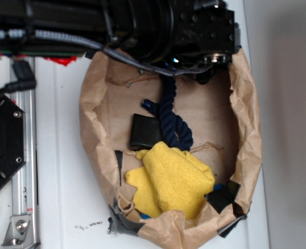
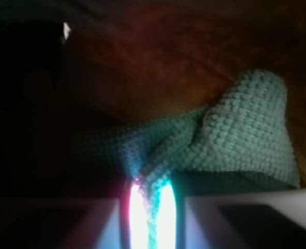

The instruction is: Grab the blue cloth.

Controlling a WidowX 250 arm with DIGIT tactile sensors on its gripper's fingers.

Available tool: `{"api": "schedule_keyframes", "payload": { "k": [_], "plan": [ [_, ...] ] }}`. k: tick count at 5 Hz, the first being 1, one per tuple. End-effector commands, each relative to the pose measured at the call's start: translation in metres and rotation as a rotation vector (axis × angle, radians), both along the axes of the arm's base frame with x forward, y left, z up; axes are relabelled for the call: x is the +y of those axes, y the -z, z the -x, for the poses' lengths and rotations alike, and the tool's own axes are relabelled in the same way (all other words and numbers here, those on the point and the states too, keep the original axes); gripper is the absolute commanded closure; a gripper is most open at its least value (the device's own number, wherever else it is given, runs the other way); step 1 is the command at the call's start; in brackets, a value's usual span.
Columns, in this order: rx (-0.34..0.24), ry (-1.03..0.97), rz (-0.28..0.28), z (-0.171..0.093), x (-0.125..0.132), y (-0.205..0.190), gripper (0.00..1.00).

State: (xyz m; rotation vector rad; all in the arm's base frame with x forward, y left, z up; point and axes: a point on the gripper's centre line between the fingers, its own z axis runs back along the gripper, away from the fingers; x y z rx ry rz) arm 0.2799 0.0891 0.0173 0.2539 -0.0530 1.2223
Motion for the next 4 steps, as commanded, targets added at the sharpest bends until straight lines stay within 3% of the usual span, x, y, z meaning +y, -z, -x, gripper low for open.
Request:
{"api": "schedule_keyframes", "payload": {
  "k": [1,3,4],
  "plan": [
    [0.038,0.153,0.056,0.018,-0.002,-0.019,1.00],
    [-0.056,0.654,0.086,0.025,-0.047,-0.074,1.00],
    [-0.138,0.902,0.286,0.019,-0.051,-0.093,1.00]
  ]
}}
